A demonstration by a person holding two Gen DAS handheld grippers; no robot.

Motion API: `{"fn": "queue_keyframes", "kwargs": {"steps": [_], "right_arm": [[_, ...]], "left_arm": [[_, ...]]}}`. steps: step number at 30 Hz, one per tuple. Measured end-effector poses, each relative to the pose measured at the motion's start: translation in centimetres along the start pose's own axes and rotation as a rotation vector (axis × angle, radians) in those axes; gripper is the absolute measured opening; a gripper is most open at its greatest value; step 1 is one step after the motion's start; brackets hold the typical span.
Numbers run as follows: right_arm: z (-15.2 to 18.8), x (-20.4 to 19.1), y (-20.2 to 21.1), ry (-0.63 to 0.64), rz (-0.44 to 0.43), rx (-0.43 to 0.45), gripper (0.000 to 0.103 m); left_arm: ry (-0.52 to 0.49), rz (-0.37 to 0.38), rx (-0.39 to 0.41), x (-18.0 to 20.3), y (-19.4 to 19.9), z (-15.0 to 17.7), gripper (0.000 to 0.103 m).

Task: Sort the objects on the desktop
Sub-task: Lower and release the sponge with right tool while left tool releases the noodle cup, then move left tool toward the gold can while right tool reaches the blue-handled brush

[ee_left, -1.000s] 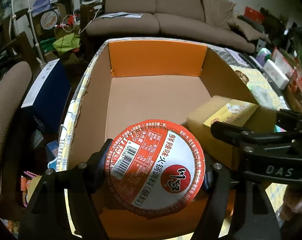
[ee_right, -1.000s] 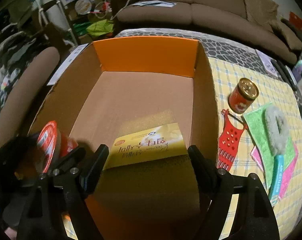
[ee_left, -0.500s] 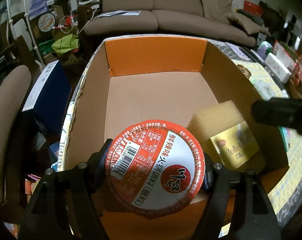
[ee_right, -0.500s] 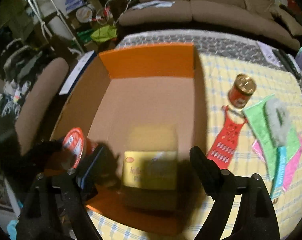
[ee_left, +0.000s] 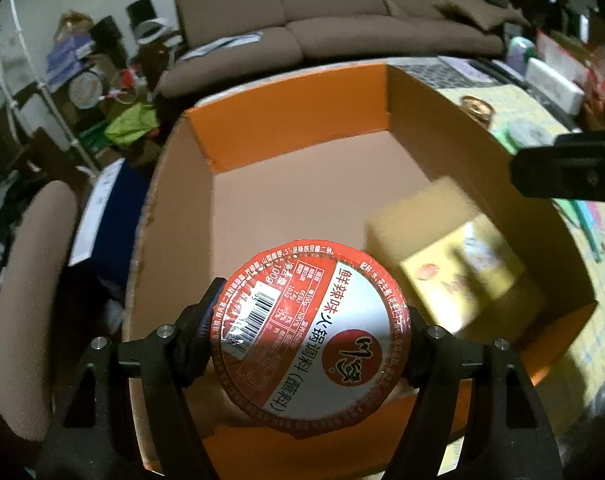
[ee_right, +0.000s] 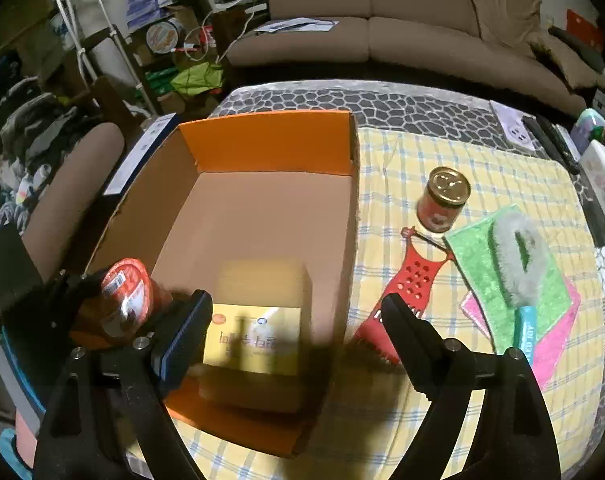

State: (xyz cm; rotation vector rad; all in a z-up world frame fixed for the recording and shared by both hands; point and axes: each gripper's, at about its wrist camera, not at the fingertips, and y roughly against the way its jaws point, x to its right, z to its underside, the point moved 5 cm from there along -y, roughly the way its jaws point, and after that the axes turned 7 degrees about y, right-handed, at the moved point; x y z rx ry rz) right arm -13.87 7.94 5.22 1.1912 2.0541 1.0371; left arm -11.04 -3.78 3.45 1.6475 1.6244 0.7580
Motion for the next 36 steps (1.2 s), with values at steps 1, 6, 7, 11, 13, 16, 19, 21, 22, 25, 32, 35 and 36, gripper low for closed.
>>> {"fn": "queue_keyframes", "kwargs": {"steps": [1, 6, 7, 11, 13, 16, 19, 21, 22, 25, 32, 35, 36], "right_arm": [[0.0, 0.1, 0.1, 0.0, -0.001, 0.001, 0.088], [0.3, 0.7, 0.0, -0.01, 0.004, -0.006, 0.088], [0.3, 0.7, 0.0, -0.012, 0.005, -0.008, 0.088], [0.4, 0.9, 0.0, -0.008, 0.008, -0.012, 0.088], [0.5, 0.9, 0.0, -0.006, 0.009, -0.013, 0.088], [0.5, 0.9, -0.1, -0.007, 0.008, -0.014, 0.088], [0.6, 0.9, -0.2, -0.009, 0.002, -0.016, 0.088], [0.6, 0.9, -0.1, -0.007, -0.001, -0.013, 0.088], [0.6, 0.8, -0.1, -0.005, -0.002, -0.01, 0.088], [0.5, 0.8, 0.0, -0.003, 0.0, -0.005, 0.09], [0.7, 1.7, -0.3, -0.03, -0.014, -0.015, 0.101], [0.7, 2.6, -0.1, -0.052, -0.029, -0.012, 0.101], [0.7, 2.9, 0.1, -0.056, -0.027, -0.008, 0.101]], "left_arm": [[0.005, 0.021, -0.015, 0.2, -0.2, 0.1, 0.07], [0.077, 0.101, -0.102, -0.3, -1.6, 0.6, 0.07], [0.092, 0.106, -0.112, -0.5, -1.8, 0.6, 0.07], [0.116, 0.12, -0.1, -1.0, -1.6, 0.4, 0.075], [0.12, 0.121, -0.083, -1.1, -1.2, 0.2, 0.076], [0.13, 0.115, -0.054, -1.7, -0.6, -0.1, 0.076], [0.202, 0.14, -0.01, -3.5, 0.5, -0.7, 0.083], [0.259, 0.169, 0.019, -4.9, 1.2, -1.0, 0.087], [0.281, 0.181, 0.028, -5.5, 1.5, -1.2, 0.091], [0.33, 0.196, 0.052, -7.1, 2.0, -1.4, 0.098], [0.339, 0.193, 0.05, -7.1, 1.9, -1.1, 0.103], [0.328, 0.201, 0.064, -6.3, 2.2, -1.0, 0.103], [0.323, 0.198, 0.071, -6.0, 2.4, -1.0, 0.103]]}}
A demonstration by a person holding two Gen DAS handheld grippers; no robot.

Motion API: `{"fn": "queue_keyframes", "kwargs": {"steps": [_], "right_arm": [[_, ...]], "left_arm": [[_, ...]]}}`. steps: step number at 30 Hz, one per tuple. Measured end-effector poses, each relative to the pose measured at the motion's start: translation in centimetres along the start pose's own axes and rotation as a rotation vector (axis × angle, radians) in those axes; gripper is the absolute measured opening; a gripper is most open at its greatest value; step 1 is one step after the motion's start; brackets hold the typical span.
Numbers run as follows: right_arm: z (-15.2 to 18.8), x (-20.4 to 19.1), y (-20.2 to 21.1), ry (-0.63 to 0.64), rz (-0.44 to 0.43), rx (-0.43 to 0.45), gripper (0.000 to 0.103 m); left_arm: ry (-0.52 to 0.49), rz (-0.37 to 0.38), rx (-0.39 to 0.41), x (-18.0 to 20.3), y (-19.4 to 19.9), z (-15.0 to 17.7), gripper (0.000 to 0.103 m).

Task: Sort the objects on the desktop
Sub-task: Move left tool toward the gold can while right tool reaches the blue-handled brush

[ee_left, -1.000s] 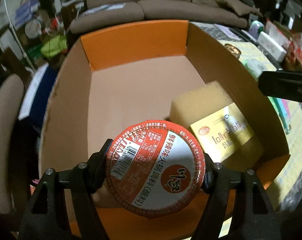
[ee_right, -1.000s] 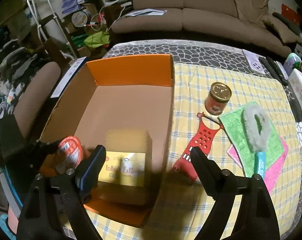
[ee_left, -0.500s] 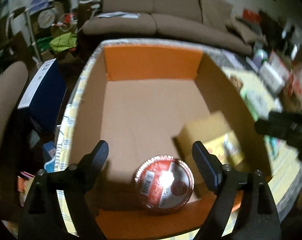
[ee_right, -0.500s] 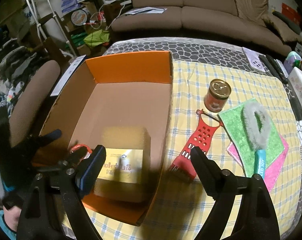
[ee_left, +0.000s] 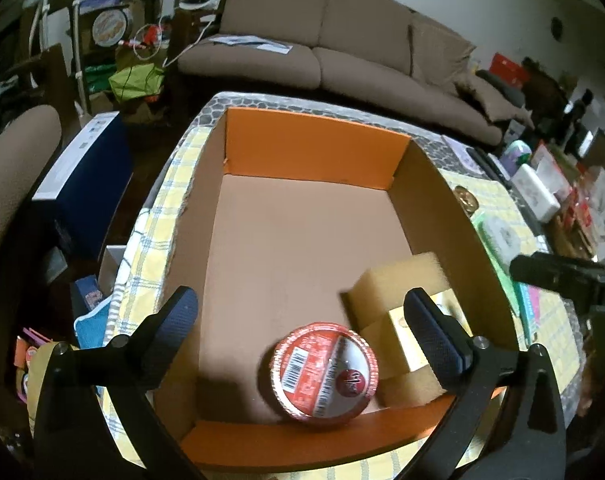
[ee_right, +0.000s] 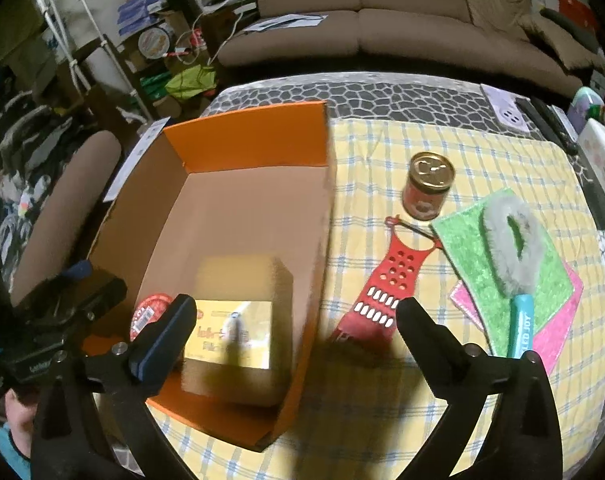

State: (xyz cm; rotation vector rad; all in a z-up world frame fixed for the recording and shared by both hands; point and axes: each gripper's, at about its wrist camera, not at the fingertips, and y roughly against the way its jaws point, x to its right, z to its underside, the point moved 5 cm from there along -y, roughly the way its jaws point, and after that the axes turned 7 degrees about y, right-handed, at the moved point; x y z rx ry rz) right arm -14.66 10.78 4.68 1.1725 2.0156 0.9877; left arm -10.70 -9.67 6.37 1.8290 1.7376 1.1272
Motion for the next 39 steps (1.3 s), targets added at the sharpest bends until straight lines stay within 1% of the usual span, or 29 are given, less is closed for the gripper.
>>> {"fn": "queue_keyframes", "kwargs": {"steps": [5, 9, 12, 14, 17, 20, 25, 28, 31, 35, 39], "right_arm": [[0.0, 2.7, 1.1, -0.024, 0.046, 0.02, 0.102], [0.4, 5.4, 2.2, -0.053, 0.071, 0.033, 0.102], [0.9, 7.5, 3.1, -0.069, 0.092, 0.044, 0.102], [1.5, 9.2, 3.6, -0.085, 0.113, 0.046, 0.102], [2.5, 11.7, 4.1, -0.109, 0.141, 0.046, 0.102], [3.7, 14.3, 4.5, -0.142, 0.164, 0.034, 0.102], [5.6, 18.0, 4.9, -0.198, 0.177, 0.029, 0.102], [6.0, 19.4, 4.9, -0.209, 0.188, 0.027, 0.102], [6.7, 20.9, 4.7, -0.226, 0.191, 0.03, 0.102], [7.1, 22.2, 3.8, -0.233, 0.184, 0.004, 0.102], [7.1, 22.2, 3.0, -0.183, 0.183, 0.003, 0.102]], "left_arm": [[-0.023, 0.007, 0.028, 1.8, 0.8, 0.5, 0.103], [-0.063, 0.031, 0.029, 4.0, 1.3, 0.8, 0.103], [-0.106, 0.044, 0.034, 6.3, 1.8, 1.2, 0.103], [-0.118, 0.06, 0.032, 7.8, 1.9, 1.7, 0.103], [-0.129, 0.091, 0.003, 10.0, 1.4, 2.3, 0.103], [-0.164, 0.093, -0.011, 12.5, 1.0, 2.8, 0.103], [-0.23, 0.095, -0.009, 17.1, 0.5, 1.8, 0.103], [-0.28, 0.086, -0.005, 20.1, -0.5, 0.3, 0.103], [-0.32, 0.065, -0.019, 22.9, -2.6, -1.3, 0.103], [-0.365, 0.042, -0.069, 26.1, -6.3, -3.0, 0.103], [-0.406, -0.016, -0.108, 28.0, -10.5, -3.9, 0.103]]}}
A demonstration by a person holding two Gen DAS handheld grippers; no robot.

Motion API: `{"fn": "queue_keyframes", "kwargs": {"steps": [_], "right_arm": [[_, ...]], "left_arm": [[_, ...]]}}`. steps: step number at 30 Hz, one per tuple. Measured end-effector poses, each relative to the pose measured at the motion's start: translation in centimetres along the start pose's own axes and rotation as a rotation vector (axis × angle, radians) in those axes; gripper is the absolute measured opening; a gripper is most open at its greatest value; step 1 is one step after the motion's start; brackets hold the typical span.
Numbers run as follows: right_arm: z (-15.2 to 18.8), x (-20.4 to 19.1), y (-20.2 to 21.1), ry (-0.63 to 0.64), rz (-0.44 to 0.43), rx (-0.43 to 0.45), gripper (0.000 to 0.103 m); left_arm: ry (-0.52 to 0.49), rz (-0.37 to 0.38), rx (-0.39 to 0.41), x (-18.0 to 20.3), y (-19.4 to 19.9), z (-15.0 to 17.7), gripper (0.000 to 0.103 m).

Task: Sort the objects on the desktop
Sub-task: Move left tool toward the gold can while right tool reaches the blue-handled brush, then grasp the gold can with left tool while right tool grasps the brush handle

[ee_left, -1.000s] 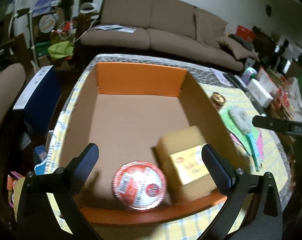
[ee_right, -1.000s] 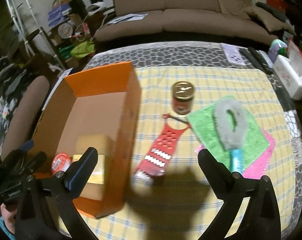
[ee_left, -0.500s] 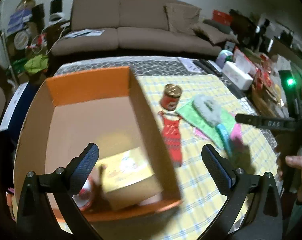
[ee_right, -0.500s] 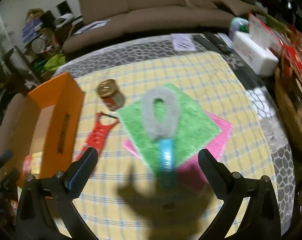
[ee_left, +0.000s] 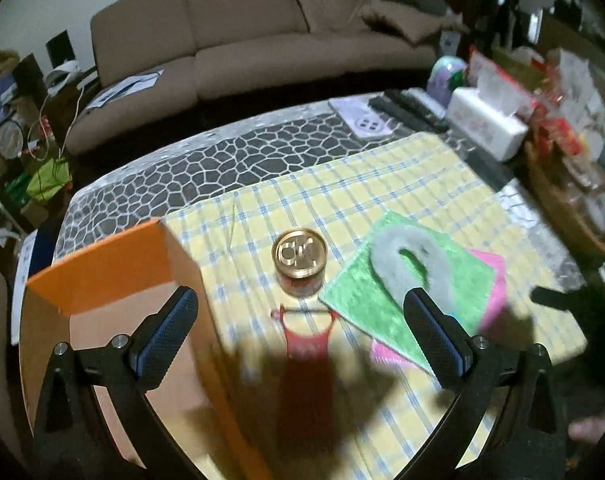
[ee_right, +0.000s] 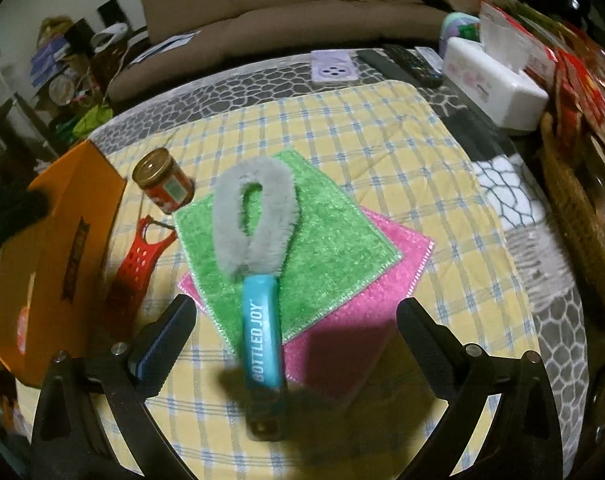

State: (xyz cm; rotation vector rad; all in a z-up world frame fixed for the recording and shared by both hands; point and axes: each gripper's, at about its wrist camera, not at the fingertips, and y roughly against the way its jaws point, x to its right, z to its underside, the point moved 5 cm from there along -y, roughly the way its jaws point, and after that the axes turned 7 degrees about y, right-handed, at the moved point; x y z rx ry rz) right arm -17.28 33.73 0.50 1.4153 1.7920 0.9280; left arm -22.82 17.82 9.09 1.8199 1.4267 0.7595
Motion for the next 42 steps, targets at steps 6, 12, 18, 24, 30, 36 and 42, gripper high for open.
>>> {"fn": "queue_keyframes", "kwargs": {"steps": [6, 12, 18, 24, 30, 36, 42], "right_arm": [[0.4, -0.8, -1.9, 0.054, -0.02, -0.021, 0.101], [0.6, -1.3, -3.1, 0.075, -0.038, -0.032, 0.093], [0.3, -1.4, -3.5, 0.054, -0.044, -0.025, 0.091], [0.1, -1.6, -4.2, 0.059, -0.039, -0.038, 0.086], [0.0, -2.0, -4.1, 0.08, -0.029, -0.043, 0.084], [0.3, -1.4, -5.0, 0.075, -0.015, -0.079, 0.064], [0.4, -1.1, -5.3, 0.063, -0.015, -0.083, 0.059]], "left_arm": [[-0.006, -0.042, -0.083, 0.6, -5.5, -1.3, 0.098], [0.063, -0.046, -0.162, 0.1, -9.8, -1.2, 0.098], [0.053, -0.065, -0.192, 0.3, -12.2, -0.6, 0.096], [0.044, -0.073, -0.236, 0.5, -14.0, 0.0, 0.061], [0.095, -0.063, -0.249, -0.6, -14.7, 0.4, 0.048], [0.15, -0.032, -0.274, -1.3, -14.5, 0.3, 0.047], [0.165, -0.003, -0.253, -1.2, -13.2, 0.0, 0.047]]}}
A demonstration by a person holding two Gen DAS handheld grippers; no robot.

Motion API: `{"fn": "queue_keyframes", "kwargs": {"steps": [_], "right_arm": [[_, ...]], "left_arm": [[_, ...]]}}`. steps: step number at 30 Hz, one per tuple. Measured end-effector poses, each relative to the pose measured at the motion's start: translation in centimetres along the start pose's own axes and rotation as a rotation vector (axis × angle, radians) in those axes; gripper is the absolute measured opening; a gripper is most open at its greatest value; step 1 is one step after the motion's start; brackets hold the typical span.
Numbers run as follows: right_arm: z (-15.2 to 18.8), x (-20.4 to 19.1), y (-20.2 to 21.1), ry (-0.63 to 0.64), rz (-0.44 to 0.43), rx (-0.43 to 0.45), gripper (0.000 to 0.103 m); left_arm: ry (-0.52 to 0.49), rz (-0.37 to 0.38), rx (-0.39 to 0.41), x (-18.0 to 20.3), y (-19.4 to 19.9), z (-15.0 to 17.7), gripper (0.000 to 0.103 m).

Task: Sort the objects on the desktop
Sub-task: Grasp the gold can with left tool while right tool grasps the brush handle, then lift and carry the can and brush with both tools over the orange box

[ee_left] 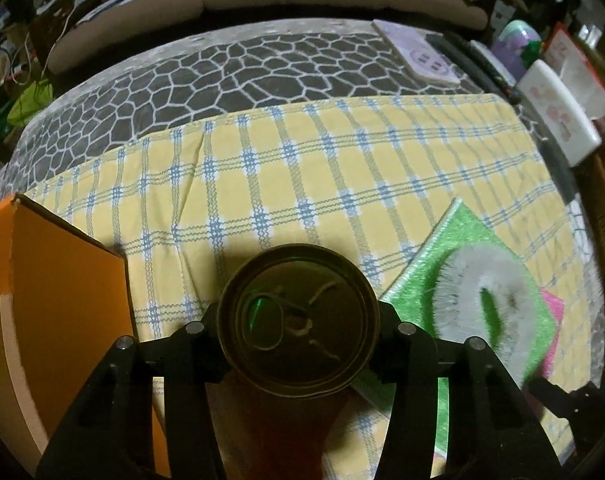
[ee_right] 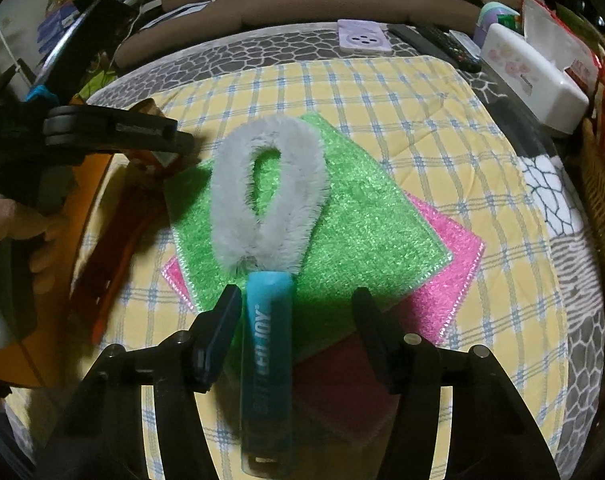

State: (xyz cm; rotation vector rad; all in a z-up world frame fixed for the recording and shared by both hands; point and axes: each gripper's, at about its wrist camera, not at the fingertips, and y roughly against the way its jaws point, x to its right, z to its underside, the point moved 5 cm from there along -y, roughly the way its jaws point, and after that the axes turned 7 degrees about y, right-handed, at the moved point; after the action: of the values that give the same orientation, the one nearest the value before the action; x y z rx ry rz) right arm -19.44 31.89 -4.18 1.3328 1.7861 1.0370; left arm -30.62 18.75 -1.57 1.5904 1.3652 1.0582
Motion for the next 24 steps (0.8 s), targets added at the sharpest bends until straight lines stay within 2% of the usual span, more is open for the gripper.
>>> {"fn": "queue_keyframes", "kwargs": {"steps": [6, 15, 19, 20, 21, 24], "right_arm": [[-0.3, -0.8, -0.1, 0.015, 0.009, 0.007, 0.065], [0.1, -1.8, -1.6, 0.066, 0.062, -0.03, 0.066], [0.0, -1.8, -1.6, 0.075, 0.076, -0.023, 0.049], [0.0, -1.8, -1.6, 0.074, 0.084, -0.021, 0.041], [-0.1, -1.8, -1.5, 0.073, 0.082, -0.017, 0.028], [-0.2, -1.9, -1.2, 0.063, 0.052, -0.007, 0.026]], "left_arm": [[0.005, 0.045, 0.03, 0.5, 2.3, -0.3, 0.047], [-0.006, 0.088, 0.071, 0.6, 6.3, 0.3, 0.047], [-0.018, 0.11, 0.086, 0.9, 8.0, 1.4, 0.047], [-0.019, 0.12, 0.087, 1.0, 8.5, 1.7, 0.047], [-0.02, 0.129, 0.09, 1.0, 9.0, 2.0, 0.047], [-0.023, 0.147, 0.102, 0.9, 10.4, 2.7, 0.047]]}}
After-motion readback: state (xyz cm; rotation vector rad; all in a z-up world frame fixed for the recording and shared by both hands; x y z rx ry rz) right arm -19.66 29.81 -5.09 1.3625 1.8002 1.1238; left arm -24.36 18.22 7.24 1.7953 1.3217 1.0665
